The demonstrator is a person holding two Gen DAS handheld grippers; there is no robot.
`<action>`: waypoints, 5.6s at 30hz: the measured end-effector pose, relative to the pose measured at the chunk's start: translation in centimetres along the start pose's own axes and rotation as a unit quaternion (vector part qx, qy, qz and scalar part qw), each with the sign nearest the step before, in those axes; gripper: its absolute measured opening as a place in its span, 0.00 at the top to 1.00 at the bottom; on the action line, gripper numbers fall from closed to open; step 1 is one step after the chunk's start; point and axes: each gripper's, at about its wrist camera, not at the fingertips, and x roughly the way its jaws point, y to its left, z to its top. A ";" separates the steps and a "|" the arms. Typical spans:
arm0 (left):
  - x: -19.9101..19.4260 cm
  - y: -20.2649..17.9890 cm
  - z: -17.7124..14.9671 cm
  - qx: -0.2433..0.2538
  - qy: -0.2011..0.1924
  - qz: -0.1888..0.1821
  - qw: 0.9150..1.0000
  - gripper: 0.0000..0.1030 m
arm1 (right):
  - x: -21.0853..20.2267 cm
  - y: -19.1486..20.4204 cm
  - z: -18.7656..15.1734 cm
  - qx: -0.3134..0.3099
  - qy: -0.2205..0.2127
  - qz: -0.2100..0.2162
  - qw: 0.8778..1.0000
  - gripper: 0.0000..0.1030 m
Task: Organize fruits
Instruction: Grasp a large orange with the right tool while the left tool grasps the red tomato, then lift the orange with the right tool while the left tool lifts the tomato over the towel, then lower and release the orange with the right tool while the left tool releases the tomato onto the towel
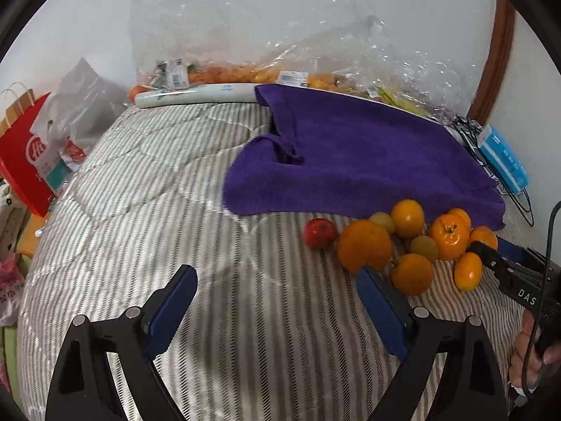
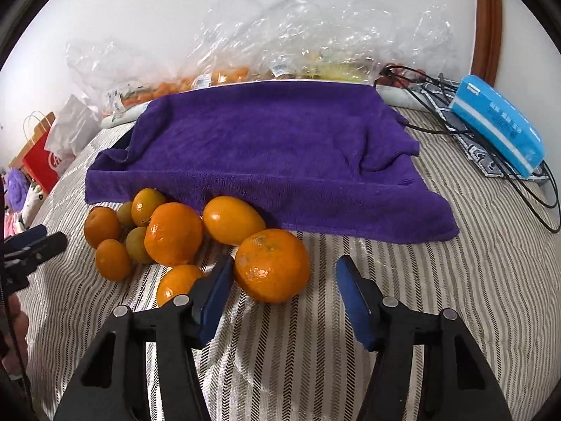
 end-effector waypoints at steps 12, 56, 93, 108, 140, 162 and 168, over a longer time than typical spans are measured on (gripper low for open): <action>1.4 0.7 0.8 0.010 0.001 0.005 1.000 0.27 | 0.1 -0.8 0.0 -0.018 0.003 0.009 1.000 0.58; 3.7 -1.2 1.8 0.038 -0.009 -0.068 0.997 0.76 | -0.6 -1.0 -0.3 -0.011 -0.023 0.050 0.998 0.58; -4.4 -1.5 7.6 -0.001 -0.109 -0.102 0.989 0.77 | -8.2 -1.0 6.4 -0.006 -0.117 0.057 0.991 0.58; -0.7 -2.5 11.5 -0.024 -0.098 -0.093 0.990 0.77 | -5.2 0.0 11.6 -0.020 -0.131 0.063 0.989 0.58; 7.6 -3.2 11.5 -0.034 -0.050 -0.055 0.997 0.77 | 4.2 -2.4 11.4 0.009 -0.054 0.063 0.997 0.58; 9.5 -3.1 11.3 -0.032 -0.029 -0.039 0.998 0.77 | 6.2 -1.4 11.0 -0.005 -0.022 0.058 0.998 0.58; 9.6 -3.1 11.2 -0.029 -0.029 -0.038 0.998 0.77 | 6.4 -1.4 10.9 -0.005 -0.019 0.055 0.998 0.58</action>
